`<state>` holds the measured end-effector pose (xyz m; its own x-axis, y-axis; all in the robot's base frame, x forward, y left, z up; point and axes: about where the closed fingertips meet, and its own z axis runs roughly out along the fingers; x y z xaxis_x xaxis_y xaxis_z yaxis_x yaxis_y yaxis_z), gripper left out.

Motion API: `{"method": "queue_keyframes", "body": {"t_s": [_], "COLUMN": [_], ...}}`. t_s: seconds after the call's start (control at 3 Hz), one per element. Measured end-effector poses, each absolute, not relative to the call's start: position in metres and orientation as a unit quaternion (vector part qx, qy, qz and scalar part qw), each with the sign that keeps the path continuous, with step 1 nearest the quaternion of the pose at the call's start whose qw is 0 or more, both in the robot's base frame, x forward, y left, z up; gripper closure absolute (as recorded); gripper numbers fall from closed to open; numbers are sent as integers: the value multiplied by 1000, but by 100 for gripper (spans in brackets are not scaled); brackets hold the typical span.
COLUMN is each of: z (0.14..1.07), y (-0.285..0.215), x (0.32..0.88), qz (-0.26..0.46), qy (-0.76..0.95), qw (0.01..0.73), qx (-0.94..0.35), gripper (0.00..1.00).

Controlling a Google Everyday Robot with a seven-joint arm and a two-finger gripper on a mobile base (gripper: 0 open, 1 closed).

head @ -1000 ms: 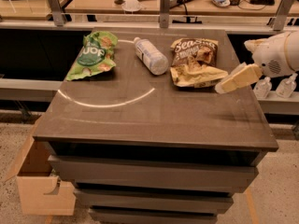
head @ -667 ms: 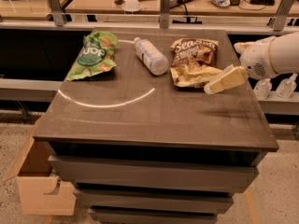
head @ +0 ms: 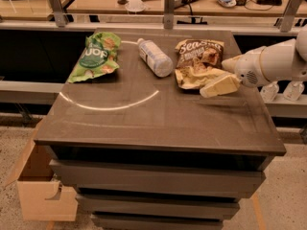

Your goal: Move brown chip bag near green rice chip bag

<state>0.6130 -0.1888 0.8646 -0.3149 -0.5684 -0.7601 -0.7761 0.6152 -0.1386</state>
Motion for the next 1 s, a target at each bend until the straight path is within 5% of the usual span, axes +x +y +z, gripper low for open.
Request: {"method": "queue_keyframes", "body": {"t_s": [0.67,1.0], "z": [855,868], "y": [-193,-200], "x": [624,638], "qz": [122,111], "qy": [817,818], "qw": [394,415], "qx": [-404,-383], "gripper": [81,100]}}
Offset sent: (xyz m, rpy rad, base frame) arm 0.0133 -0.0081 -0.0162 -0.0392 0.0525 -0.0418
